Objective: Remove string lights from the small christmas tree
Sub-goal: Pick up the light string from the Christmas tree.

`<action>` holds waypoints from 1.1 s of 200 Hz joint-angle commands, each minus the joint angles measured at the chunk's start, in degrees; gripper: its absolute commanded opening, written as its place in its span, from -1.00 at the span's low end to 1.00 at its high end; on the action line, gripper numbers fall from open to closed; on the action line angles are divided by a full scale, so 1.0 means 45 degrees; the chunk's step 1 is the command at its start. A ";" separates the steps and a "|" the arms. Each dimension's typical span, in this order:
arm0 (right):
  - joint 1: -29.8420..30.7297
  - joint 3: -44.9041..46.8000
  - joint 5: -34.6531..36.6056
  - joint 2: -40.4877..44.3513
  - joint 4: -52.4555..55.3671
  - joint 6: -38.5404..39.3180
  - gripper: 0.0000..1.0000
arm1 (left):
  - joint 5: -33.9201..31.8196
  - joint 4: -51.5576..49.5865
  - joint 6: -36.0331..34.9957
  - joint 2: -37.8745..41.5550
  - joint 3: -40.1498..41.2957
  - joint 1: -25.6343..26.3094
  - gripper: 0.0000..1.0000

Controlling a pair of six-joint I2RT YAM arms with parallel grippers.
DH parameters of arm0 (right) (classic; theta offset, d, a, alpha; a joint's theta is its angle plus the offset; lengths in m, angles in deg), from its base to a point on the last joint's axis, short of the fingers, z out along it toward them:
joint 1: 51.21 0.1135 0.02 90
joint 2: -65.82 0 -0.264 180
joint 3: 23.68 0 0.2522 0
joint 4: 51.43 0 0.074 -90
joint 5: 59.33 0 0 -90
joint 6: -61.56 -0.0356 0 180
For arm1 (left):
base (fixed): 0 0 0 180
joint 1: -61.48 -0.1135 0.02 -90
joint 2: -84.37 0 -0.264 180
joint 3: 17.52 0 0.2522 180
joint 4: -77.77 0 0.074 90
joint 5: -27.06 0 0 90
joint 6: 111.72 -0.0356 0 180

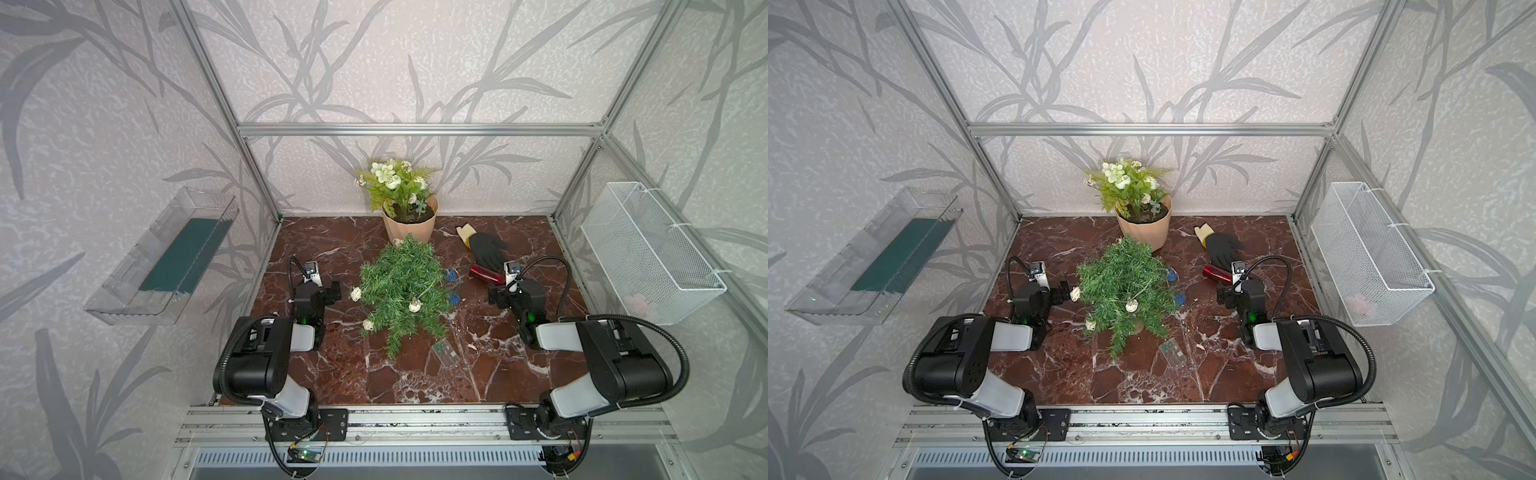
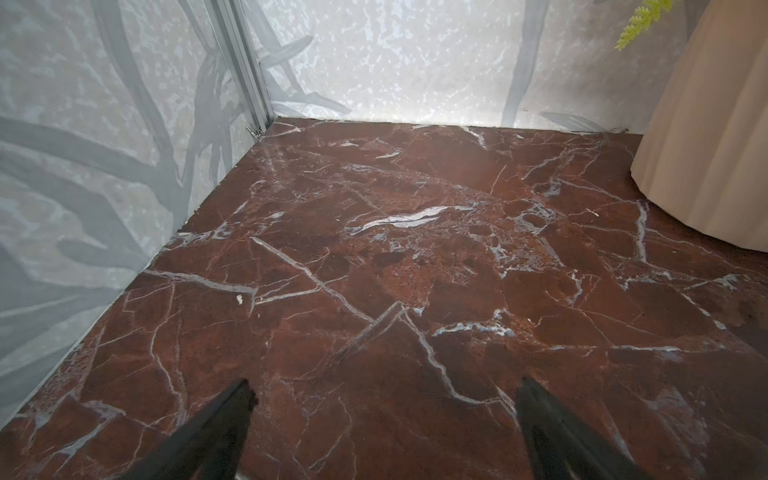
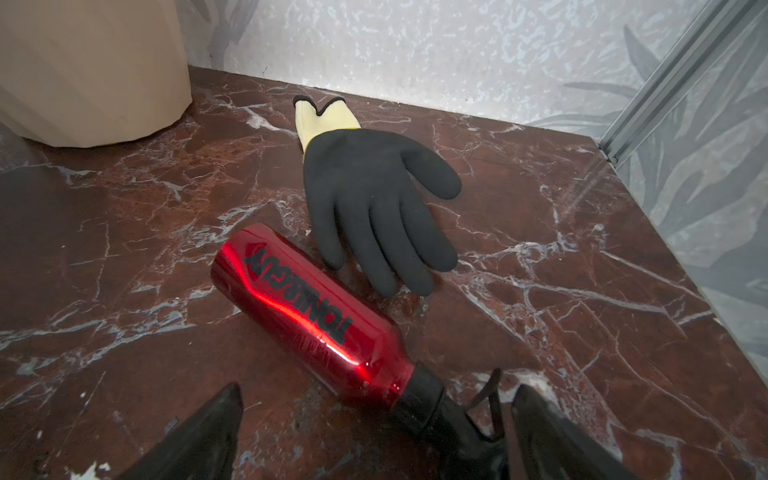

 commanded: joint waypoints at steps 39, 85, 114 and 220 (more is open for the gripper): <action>-0.0135 -0.0223 -0.0270 -0.0057 -0.0318 0.0164 0.98 | 0.0265 -0.0031 -0.0001 -0.0068 -0.0305 -0.0164 0.98; -0.0125 -0.0282 -0.0211 -0.0096 -0.0240 0.0107 0.98 | 0.0268 -0.0031 -0.0001 -0.0085 -0.0295 -0.0179 0.98; -0.0125 -0.0301 -0.0211 -0.0096 -0.0235 0.0086 0.98 | 0.0285 -0.0070 0.0038 -0.0061 -0.0314 -0.0199 0.98; 0.1707 -0.3586 0.1404 0.3238 0.7989 -0.0238 0.94 | -0.2450 -0.8493 0.2282 0.4215 -0.2813 0.0691 0.98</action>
